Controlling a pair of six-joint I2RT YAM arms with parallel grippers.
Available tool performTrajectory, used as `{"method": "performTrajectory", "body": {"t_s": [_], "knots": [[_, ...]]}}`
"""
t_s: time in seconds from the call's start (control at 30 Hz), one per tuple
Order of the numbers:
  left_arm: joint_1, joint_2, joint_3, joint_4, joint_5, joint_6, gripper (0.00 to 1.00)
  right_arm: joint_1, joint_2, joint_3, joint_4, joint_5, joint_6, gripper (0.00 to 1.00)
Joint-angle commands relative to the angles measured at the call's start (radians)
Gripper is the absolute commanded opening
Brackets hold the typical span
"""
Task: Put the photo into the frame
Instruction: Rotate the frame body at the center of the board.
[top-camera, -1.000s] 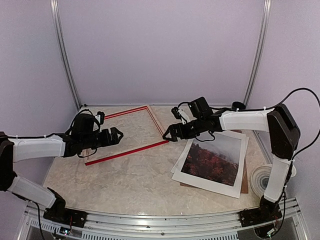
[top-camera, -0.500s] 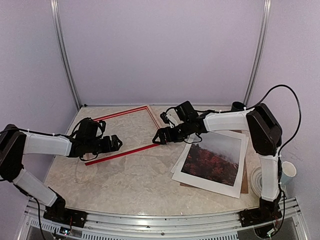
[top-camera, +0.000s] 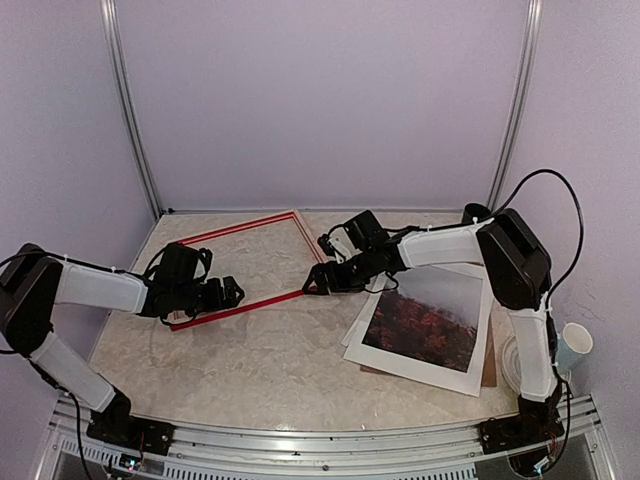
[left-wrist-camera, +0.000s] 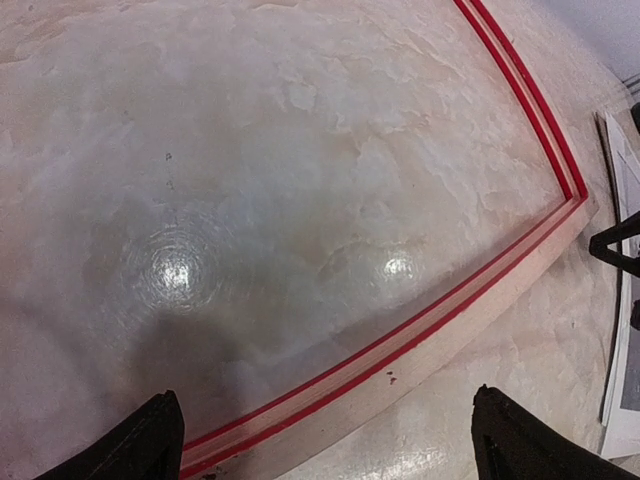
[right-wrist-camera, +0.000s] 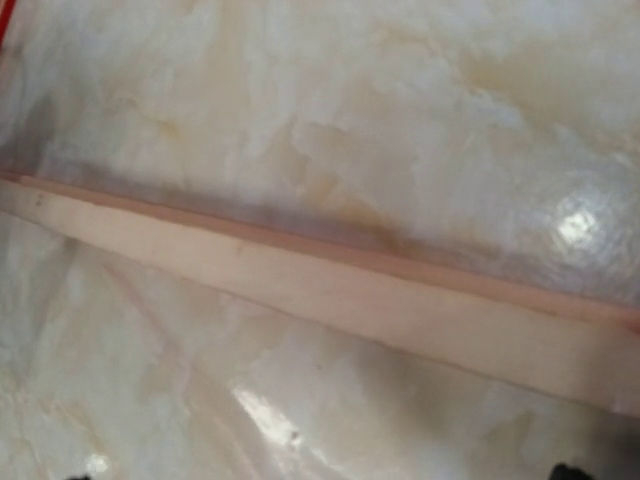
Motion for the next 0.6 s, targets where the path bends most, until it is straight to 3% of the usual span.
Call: {"method": "performTrajectory", "body": {"t_s": [0.0, 0.57], "knots": [[-0.002, 0.01, -0.008, 0.021, 0.025, -0.006, 0.99, 0.015, 0.044, 0.034, -0.009, 0.0, 0.016, 0.99], [-0.041, 0.036, -0.03, 0.039, 0.076, -0.02, 0.99, 0.01, 0.111, 0.124, -0.018, 0.038, 0.016, 0.99]]}}
